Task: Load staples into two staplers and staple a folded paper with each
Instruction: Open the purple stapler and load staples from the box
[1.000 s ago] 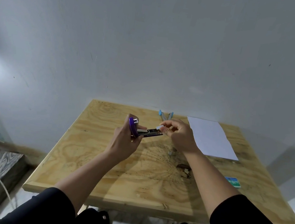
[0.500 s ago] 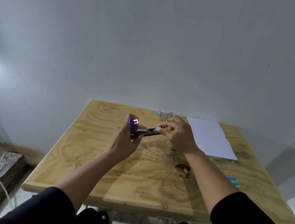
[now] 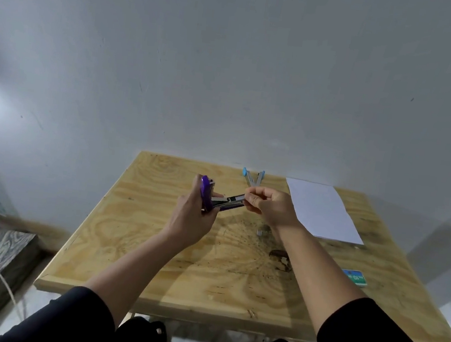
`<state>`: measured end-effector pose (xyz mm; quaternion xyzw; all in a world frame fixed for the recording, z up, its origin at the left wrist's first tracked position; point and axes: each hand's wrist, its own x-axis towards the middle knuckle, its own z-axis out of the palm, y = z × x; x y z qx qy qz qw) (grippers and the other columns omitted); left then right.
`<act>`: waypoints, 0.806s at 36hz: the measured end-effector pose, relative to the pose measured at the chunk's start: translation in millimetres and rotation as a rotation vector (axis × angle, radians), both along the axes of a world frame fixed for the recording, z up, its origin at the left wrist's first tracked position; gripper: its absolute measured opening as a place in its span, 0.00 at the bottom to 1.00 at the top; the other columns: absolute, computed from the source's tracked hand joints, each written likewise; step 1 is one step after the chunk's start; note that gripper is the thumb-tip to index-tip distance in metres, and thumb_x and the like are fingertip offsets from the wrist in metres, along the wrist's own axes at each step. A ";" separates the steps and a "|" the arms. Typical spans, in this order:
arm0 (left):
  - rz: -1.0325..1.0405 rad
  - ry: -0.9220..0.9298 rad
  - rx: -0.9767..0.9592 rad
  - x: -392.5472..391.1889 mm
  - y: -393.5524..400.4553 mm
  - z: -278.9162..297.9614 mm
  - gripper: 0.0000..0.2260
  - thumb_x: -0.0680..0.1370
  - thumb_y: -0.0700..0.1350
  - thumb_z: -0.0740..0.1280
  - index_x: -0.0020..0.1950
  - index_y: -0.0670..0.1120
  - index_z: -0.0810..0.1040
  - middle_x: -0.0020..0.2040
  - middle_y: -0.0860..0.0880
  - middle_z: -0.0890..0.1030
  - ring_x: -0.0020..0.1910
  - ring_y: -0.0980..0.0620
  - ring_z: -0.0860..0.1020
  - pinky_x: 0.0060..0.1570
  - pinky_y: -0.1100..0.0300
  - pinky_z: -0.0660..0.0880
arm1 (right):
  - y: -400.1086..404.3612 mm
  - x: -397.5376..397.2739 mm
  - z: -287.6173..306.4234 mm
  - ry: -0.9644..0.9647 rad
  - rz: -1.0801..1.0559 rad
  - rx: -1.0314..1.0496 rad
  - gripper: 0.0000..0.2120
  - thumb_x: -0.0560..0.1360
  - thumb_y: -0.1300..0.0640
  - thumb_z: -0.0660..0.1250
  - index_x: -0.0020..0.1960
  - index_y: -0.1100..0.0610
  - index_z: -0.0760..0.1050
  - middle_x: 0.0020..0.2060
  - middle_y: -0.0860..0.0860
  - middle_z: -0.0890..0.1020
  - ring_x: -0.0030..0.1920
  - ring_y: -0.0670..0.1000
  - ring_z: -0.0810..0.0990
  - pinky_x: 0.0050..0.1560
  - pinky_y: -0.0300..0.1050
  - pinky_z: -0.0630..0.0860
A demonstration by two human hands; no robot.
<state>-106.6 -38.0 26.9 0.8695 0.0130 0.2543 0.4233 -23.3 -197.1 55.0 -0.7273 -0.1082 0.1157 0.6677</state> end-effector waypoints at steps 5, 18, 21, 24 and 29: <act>0.014 0.145 0.038 -2.4 -5.0 -3.8 0.12 0.76 0.39 0.63 0.52 0.45 0.60 0.40 0.40 0.77 0.31 0.46 0.73 0.28 0.51 0.69 | 12.6 2.4 3.0 -0.083 -0.059 -0.025 0.03 0.72 0.64 0.70 0.46 0.58 0.81 0.37 0.52 0.83 0.38 0.48 0.81 0.44 0.38 0.80; -0.065 0.278 -0.159 -5.1 -20.3 7.4 0.23 0.81 0.42 0.53 0.74 0.49 0.49 0.54 0.47 0.71 0.45 0.49 0.80 0.48 0.47 0.79 | 26.6 -18.7 3.6 0.107 0.161 -0.186 0.33 0.68 0.29 0.57 0.58 0.54 0.77 0.53 0.51 0.81 0.55 0.50 0.78 0.47 0.44 0.75; -0.047 0.273 -0.058 -4.5 -23.3 5.0 0.24 0.81 0.42 0.55 0.75 0.48 0.50 0.57 0.45 0.73 0.47 0.44 0.78 0.50 0.44 0.77 | 34.6 -21.8 6.0 0.094 0.142 -0.138 0.23 0.71 0.38 0.66 0.50 0.58 0.81 0.54 0.56 0.82 0.56 0.53 0.77 0.45 0.43 0.73; -0.028 0.277 -0.045 -4.6 -22.3 3.7 0.20 0.80 0.44 0.57 0.71 0.47 0.57 0.55 0.43 0.75 0.49 0.44 0.78 0.50 0.46 0.76 | 37.1 -21.4 7.3 0.089 0.090 -0.103 0.20 0.72 0.47 0.69 0.52 0.64 0.80 0.48 0.64 0.81 0.47 0.53 0.76 0.41 0.43 0.71; 0.039 0.298 0.039 -2.9 -17.0 2.7 0.05 0.79 0.48 0.59 0.48 0.47 0.69 0.47 0.47 0.73 0.38 0.55 0.71 0.33 0.64 0.65 | 37.4 -19.1 3.3 0.079 0.072 -0.132 0.10 0.71 0.51 0.71 0.42 0.58 0.80 0.39 0.53 0.82 0.42 0.51 0.79 0.40 0.42 0.72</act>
